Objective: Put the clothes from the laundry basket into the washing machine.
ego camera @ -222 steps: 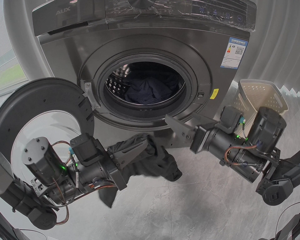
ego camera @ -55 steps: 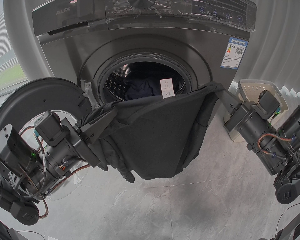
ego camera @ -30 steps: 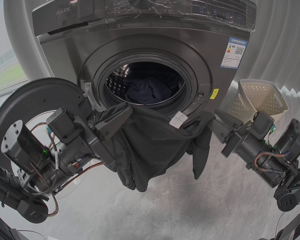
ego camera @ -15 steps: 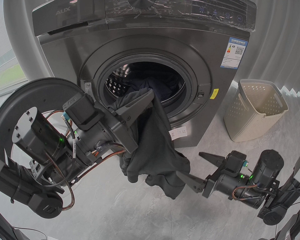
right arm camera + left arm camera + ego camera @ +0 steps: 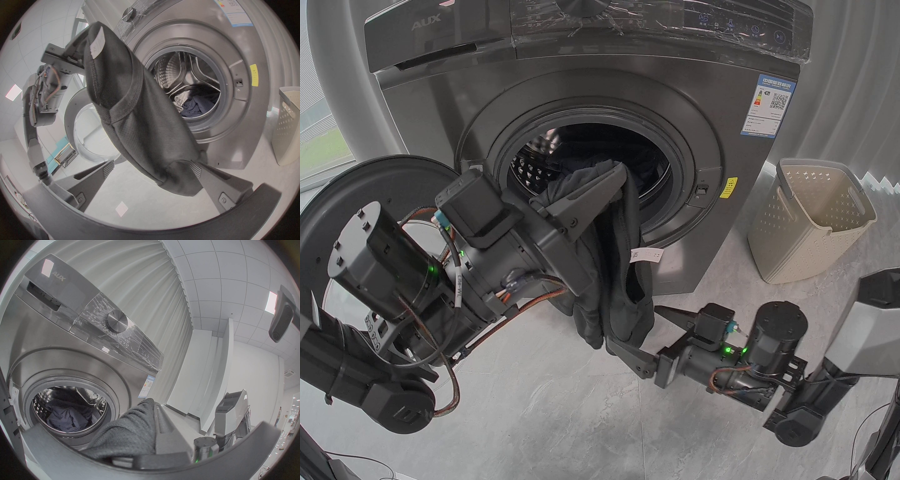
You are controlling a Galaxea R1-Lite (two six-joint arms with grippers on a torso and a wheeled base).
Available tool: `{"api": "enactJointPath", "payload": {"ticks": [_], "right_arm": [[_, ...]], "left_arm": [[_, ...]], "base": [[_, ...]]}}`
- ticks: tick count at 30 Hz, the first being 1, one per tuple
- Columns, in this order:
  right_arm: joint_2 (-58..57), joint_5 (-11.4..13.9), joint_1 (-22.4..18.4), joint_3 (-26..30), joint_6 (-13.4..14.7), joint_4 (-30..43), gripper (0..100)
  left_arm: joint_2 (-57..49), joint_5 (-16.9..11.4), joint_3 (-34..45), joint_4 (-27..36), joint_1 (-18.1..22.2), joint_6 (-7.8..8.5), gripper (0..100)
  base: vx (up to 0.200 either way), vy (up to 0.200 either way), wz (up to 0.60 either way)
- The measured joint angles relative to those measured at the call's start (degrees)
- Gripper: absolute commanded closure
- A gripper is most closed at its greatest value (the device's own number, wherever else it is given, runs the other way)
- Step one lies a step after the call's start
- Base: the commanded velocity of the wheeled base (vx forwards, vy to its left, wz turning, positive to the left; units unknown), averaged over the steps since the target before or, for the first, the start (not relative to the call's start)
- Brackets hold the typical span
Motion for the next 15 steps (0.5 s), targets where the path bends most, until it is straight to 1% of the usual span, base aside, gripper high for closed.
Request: {"api": "enactJointPath", "payload": {"ticks": [3, 4, 8, 15], "right_arm": [[3.22, 0.00, -0.16, -5.38, -0.27, -0.02, 0], [3.85, 0.00, -0.20, -6.12, -0.30, -0.02, 0], [8.55, 0.00, -0.85, -11.98, -0.52, -0.05, 0], [14.51, -0.30, -1.29, -18.38, -0.68, 0.00, 0]], "left_arm": [[-0.02, 0.11, -0.13, 0.00, -0.11, 0.00, 100], [-0.02, 0.12, -0.18, 0.00, -0.13, 0.00, 100], [-0.09, 0.28, -0.27, -0.02, -0.17, 0.00, 100], [-0.27, 0.45, -0.27, -0.11, -0.26, 0.02, 100]], "base": [[0.000, 0.000, 0.00], [0.000, 0.000, 0.00], [0.000, 0.000, 0.00], [0.000, 0.000, 0.00]]}}
